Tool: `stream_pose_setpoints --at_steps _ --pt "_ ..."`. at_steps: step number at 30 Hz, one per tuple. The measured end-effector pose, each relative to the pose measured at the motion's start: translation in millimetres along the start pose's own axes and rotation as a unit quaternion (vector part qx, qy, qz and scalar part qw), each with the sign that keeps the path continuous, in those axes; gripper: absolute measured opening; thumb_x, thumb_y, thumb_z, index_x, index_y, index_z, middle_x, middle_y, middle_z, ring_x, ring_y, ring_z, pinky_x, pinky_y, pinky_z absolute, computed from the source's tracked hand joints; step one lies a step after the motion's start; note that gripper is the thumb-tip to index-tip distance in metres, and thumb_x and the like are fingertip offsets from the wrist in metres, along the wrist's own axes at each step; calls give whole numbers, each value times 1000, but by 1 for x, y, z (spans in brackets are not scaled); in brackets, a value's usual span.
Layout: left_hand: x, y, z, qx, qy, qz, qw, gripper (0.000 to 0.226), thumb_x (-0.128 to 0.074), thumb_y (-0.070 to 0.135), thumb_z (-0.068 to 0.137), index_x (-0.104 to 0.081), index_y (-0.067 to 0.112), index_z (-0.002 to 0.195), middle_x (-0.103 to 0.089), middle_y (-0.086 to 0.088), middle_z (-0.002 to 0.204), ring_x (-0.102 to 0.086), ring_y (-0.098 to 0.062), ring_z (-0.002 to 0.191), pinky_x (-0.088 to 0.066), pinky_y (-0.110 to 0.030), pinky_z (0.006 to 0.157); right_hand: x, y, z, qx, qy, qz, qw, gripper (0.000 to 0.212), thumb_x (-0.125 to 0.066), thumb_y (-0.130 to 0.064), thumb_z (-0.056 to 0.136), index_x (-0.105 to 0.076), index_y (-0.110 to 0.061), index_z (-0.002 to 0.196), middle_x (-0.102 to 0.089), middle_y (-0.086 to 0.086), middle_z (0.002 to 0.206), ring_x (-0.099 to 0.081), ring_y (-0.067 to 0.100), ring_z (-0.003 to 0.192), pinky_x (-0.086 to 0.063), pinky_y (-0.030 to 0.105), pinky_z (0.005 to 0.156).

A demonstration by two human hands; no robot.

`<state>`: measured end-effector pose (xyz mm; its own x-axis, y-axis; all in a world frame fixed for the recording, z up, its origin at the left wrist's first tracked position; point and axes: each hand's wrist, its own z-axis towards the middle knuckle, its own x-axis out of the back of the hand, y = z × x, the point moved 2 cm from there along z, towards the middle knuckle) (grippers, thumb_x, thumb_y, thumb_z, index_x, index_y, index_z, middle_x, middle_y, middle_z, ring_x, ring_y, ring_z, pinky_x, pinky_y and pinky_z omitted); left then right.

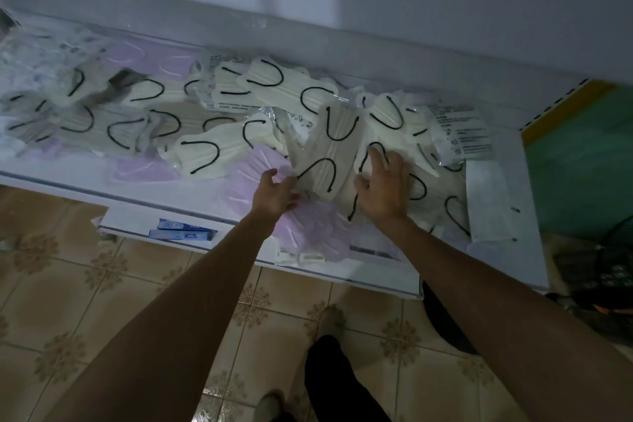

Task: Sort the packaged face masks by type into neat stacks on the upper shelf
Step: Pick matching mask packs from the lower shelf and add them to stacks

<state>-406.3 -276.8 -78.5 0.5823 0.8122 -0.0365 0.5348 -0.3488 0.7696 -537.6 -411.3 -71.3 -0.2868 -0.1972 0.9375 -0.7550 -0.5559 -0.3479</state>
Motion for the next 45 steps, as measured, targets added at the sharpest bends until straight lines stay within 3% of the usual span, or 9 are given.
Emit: stream_pose_setpoints --at_steps 10,17,21,24,28,33,35,39,45 --pt "-30 5 5 16 -26 119 992 25 -58 30 92 -58 12 74 -56 -5 66 -50 -14 56 -39 -16 42 -10 25 -8 -174 -25 131 976 28 -42 -15 96 -55 8 106 -61 26 102 -59 35 93 -36 31 67" --pt "-51 4 13 -16 -31 116 993 52 -73 35 70 -58 -3 101 -65 -14 84 -60 -24 71 -54 -33 70 -4 18 2 -74 -73 283 953 16 -37 11 82 -48 0 79 -50 15 72 -46 22 71 -31 27 64" --pt "-58 4 13 -8 23 190 981 52 -75 30 74 -56 -1 111 -64 -15 96 -64 -28 79 -54 -33 67 -3 23 8 -89 -128 354 922 37 -35 13 86 -56 6 115 -63 24 109 -59 29 100 -42 29 83" --pt "-56 3 16 6 21 151 988 38 -74 19 78 -58 -3 104 -60 -12 81 -55 -21 60 -42 -27 49 8 34 8 -93 -84 299 946 50 -36 9 88 -46 -5 135 -56 16 124 -52 29 116 -38 25 91" --pt "-48 17 9 27 19 -22 999 17 -69 10 79 -57 5 90 -58 -10 82 -57 -22 67 -51 -33 60 18 45 11 -102 -92 245 960 63 -39 8 87 -29 -10 146 -49 16 135 -49 31 119 -37 29 94" --pt "-39 39 -7 57 -95 -178 978 21 -54 14 90 -55 6 109 -64 -14 102 -64 -29 88 -55 -33 51 23 50 9 -110 -37 169 979 49 -52 -5 84 -48 -3 132 -57 20 124 -52 33 116 -43 39 97" --pt "-39 42 -15 60 -116 -204 970 11 -49 11 93 -57 3 96 -68 -12 85 -69 -23 71 -52 -25 45 24 52 -1 -110 -28 61 992 53 -62 -21 81 -49 -4 129 -54 20 125 -49 35 116 -42 42 95" --pt "-39 25 -34 61 -116 -144 981 7 -57 4 89 -61 -1 91 -66 -9 66 -65 -17 53 -52 -24 44 20 65 -23 -187 -138 -24 972 82 -67 -39 80 -27 -6 142 -34 20 141 -33 38 130 -35 46 101" --pt "-26 0 -41 -69 22 16 997 34 -66 2 80 -56 8 112 -62 -10 96 -61 -30 82 -54 -43 65 24 62 -26 -116 -130 -45 984 50 -58 -19 84 -41 -7 130 -48 18 130 -42 36 122 -39 45 95"
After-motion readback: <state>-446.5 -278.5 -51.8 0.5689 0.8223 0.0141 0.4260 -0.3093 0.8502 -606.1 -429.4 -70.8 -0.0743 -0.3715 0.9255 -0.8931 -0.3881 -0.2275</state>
